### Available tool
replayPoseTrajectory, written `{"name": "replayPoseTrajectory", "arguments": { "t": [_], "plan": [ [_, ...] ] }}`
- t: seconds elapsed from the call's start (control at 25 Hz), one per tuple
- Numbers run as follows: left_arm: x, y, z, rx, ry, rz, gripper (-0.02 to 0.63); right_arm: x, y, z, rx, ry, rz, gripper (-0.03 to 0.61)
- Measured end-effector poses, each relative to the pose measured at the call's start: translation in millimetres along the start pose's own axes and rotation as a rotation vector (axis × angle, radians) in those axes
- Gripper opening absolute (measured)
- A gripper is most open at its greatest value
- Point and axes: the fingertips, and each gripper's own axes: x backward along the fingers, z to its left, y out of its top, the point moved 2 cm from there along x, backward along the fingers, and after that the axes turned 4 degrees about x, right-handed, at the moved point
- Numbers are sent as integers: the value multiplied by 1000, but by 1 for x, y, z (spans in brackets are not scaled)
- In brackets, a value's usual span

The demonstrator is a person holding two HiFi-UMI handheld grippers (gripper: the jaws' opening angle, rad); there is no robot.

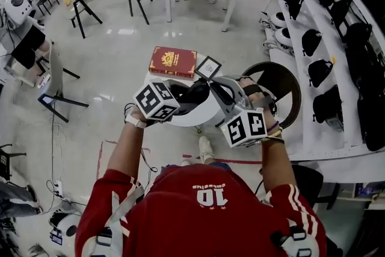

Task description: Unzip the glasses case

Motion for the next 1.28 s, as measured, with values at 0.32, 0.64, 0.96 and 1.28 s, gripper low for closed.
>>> {"name": "replayPoseTrajectory", "arguments": {
  "t": [0.32, 0.64, 0.96, 1.28],
  "plan": [
    [9, 9, 36, 179, 61, -207, 216, -15, -25, -26, -110, -39, -62, 41],
    [24, 34, 64, 299, 105, -450, 218, -30, -40, -59, -261, -116, -180, 41],
    [32, 31, 93, 488, 178, -753, 219, -24, -60, -95, -578, -262, -373, 41],
    [9, 17, 108, 593, 215, -805, 219, -19, -86, -104, -781, -317, -451, 21]
  ]
}}
